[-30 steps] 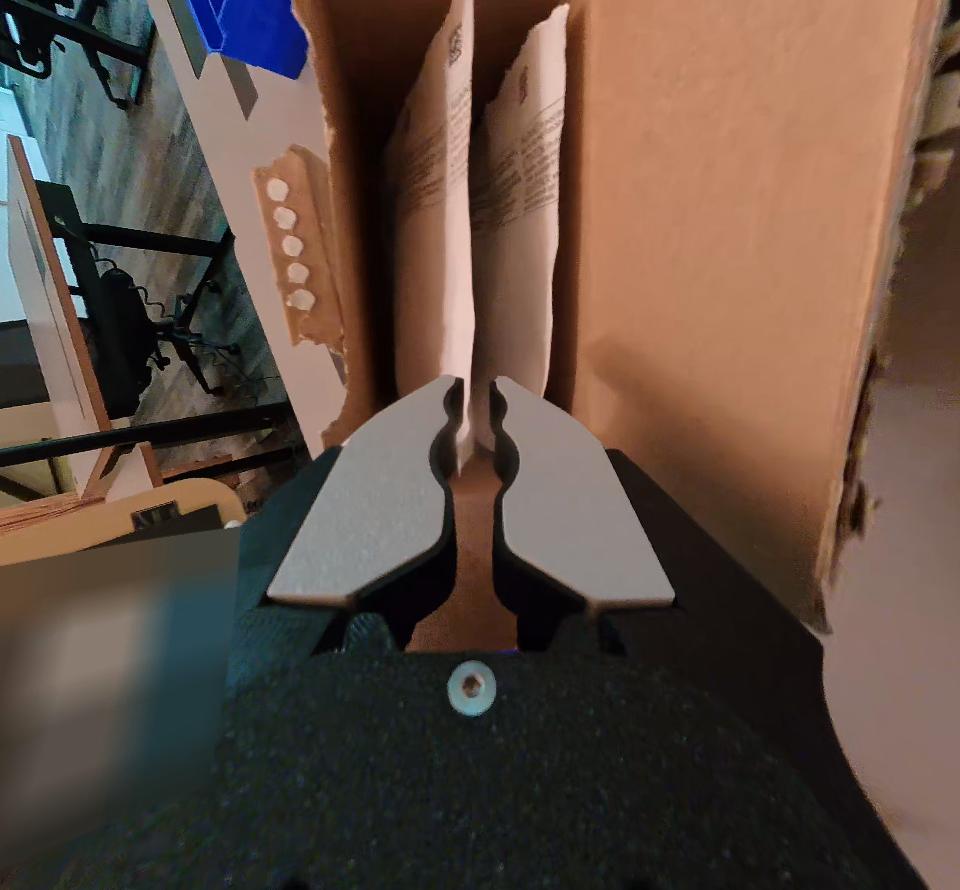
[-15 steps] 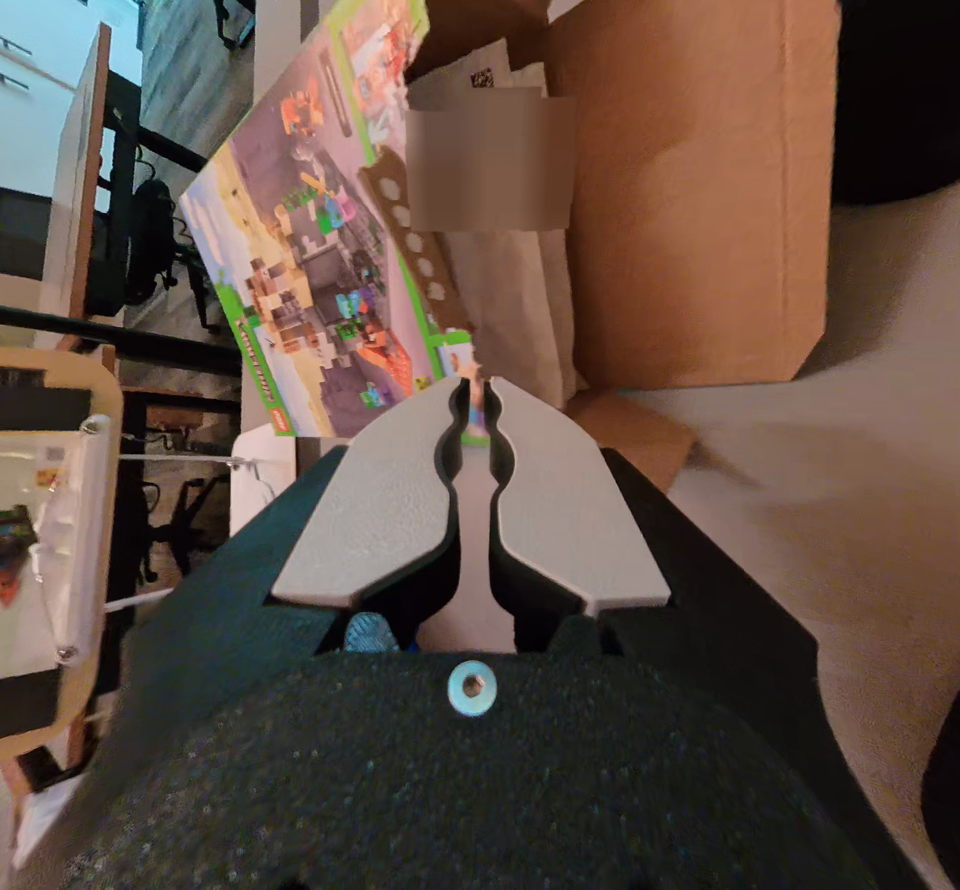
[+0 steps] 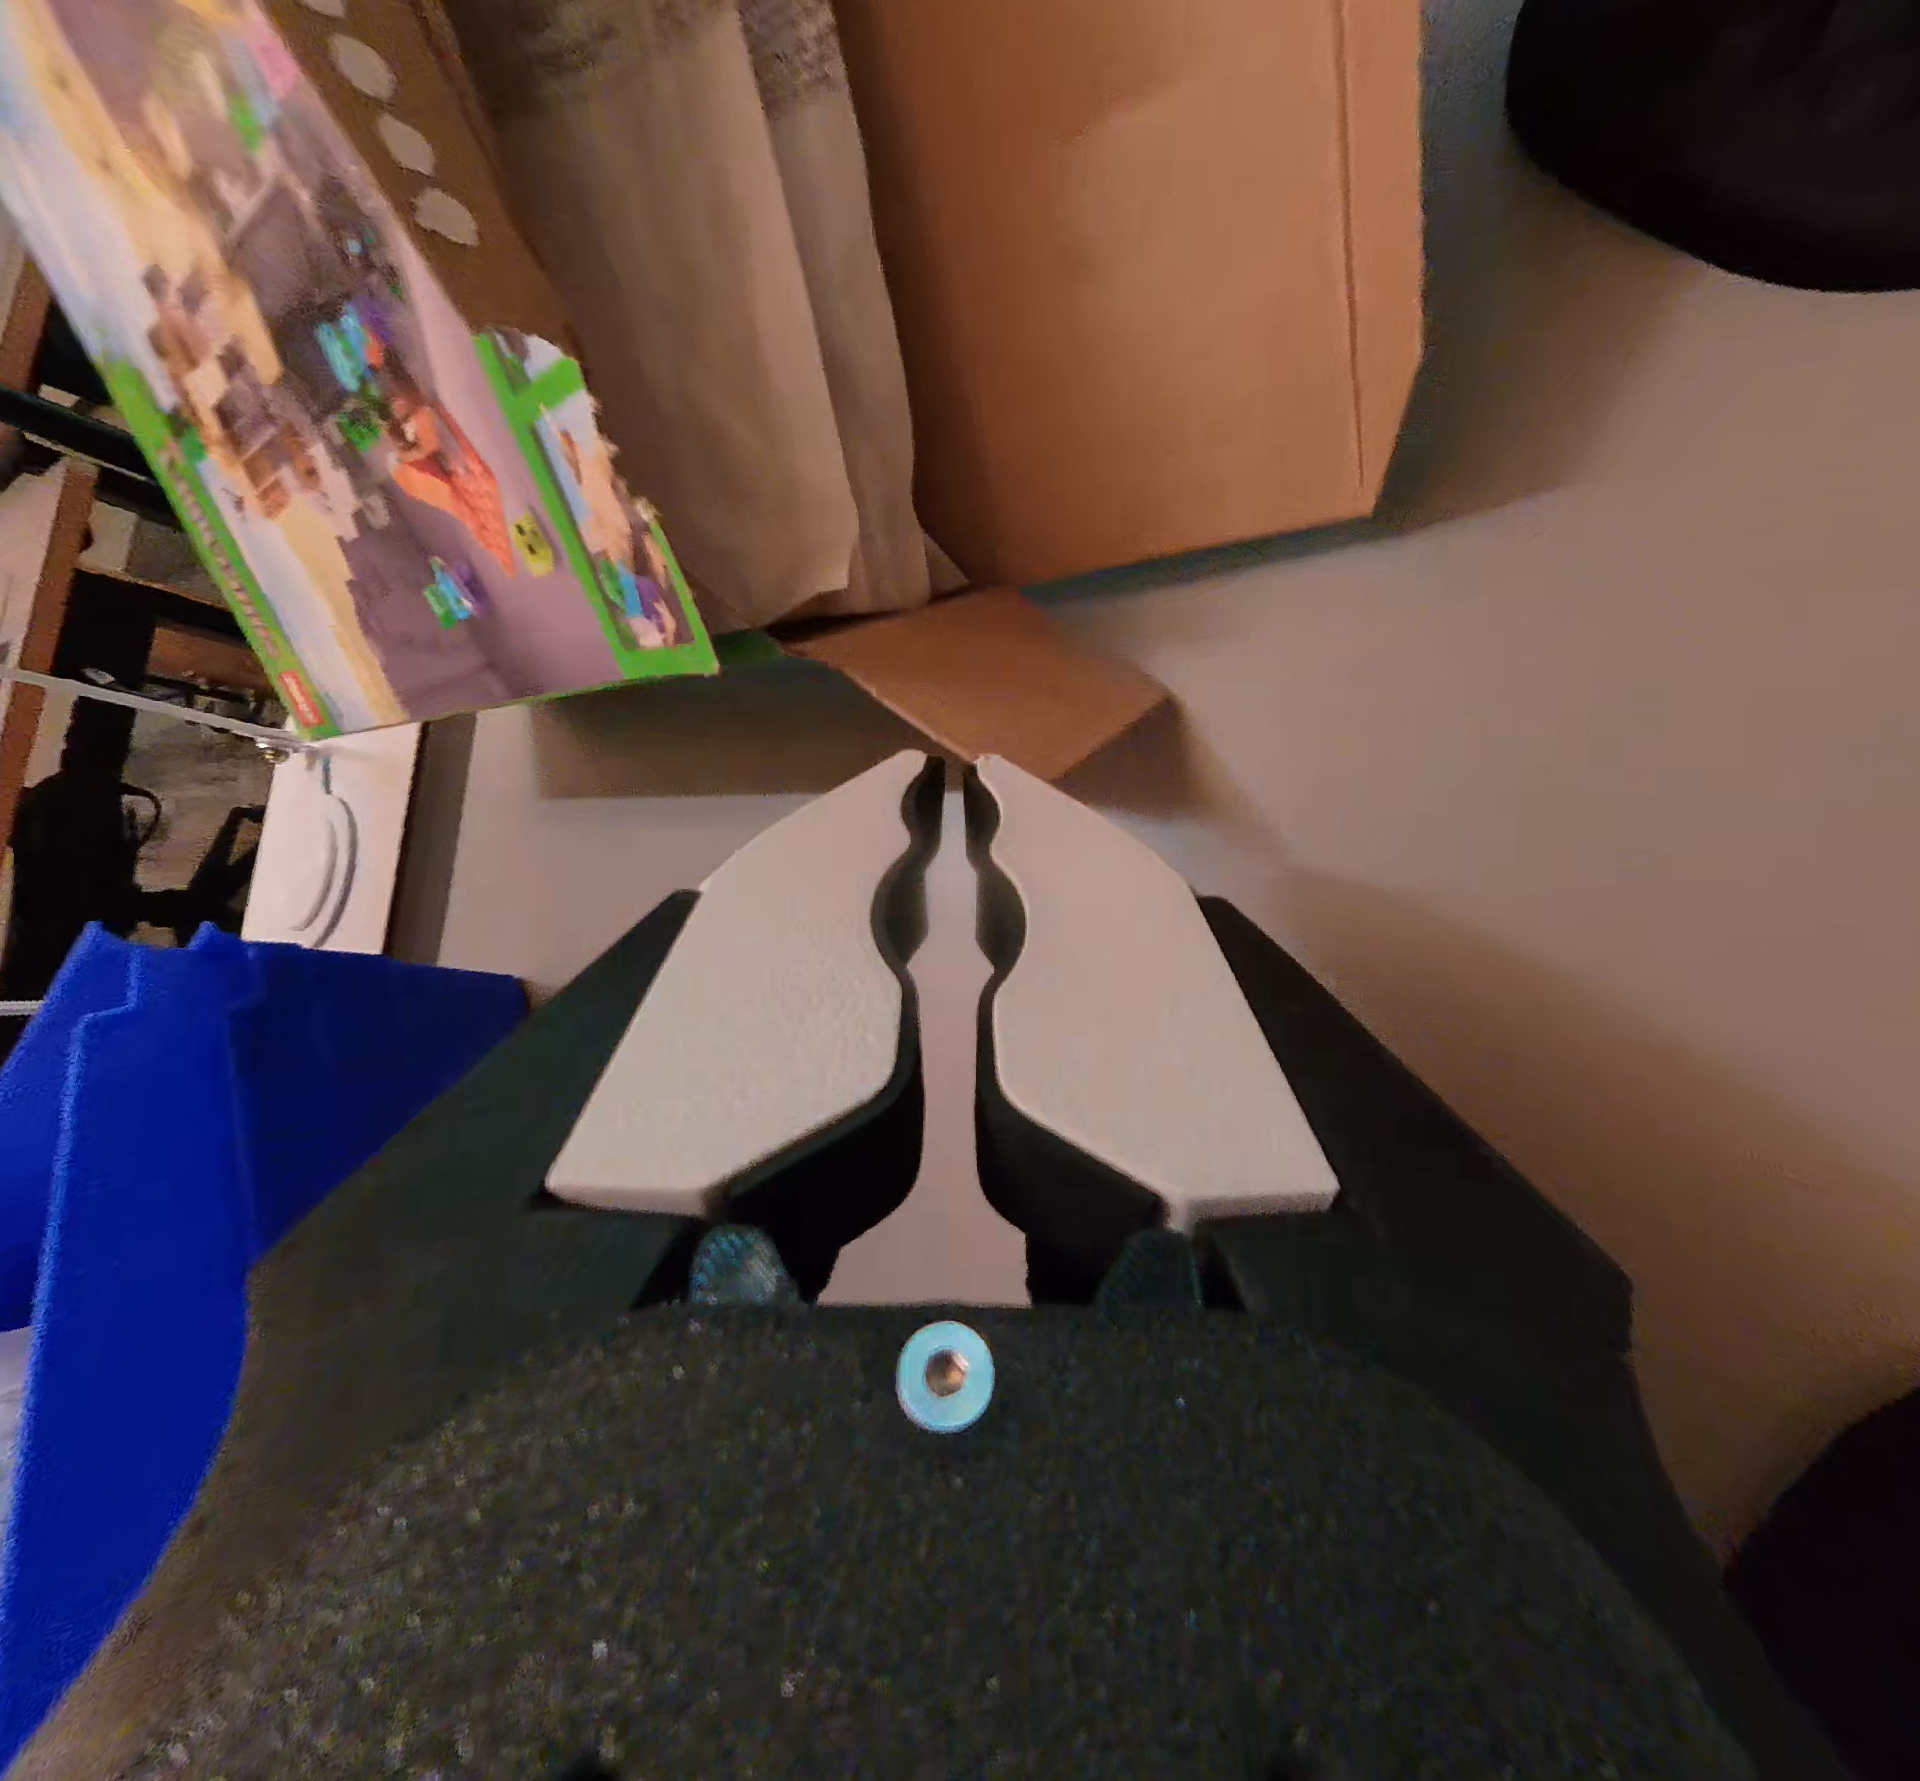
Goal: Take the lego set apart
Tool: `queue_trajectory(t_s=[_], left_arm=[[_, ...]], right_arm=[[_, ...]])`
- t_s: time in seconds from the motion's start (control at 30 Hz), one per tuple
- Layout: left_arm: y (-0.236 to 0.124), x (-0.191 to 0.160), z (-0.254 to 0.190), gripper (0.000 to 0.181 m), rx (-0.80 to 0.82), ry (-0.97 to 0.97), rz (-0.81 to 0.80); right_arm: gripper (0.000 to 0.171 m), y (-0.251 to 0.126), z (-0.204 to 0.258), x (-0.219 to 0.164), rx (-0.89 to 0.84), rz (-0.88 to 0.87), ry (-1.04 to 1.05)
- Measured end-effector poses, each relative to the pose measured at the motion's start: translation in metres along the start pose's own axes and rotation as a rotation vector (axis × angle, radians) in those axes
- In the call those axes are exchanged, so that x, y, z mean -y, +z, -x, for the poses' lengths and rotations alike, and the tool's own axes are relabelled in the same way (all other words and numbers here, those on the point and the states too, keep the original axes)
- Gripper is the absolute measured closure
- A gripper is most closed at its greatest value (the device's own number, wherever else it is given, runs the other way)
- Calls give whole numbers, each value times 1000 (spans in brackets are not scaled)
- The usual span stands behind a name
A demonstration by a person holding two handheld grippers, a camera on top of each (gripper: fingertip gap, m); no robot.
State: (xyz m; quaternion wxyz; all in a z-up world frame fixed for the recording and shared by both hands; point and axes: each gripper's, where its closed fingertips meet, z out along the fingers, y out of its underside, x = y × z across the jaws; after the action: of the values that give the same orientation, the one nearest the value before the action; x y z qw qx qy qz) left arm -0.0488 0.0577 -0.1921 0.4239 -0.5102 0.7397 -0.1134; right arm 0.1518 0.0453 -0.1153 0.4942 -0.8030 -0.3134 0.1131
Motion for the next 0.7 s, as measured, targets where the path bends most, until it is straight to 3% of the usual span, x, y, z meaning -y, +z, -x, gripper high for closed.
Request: queue_trajectory(t_s=[0.1,0.2,0.53,0.7], left_arm=[[8,3,-8,178,-7,-20,-19],[17,6,-14,178,-4,-22,-25],[32,-16,-3,177,95,-23,60],[37,-17,1,176,76,-108,3]], right_arm=[[170,0,-8,21,-59,29,-74],[170,8,6,35,-6,35,-76],[170,23,28,38,45,1,-60],[170,22,30,54,42,9,-97]])
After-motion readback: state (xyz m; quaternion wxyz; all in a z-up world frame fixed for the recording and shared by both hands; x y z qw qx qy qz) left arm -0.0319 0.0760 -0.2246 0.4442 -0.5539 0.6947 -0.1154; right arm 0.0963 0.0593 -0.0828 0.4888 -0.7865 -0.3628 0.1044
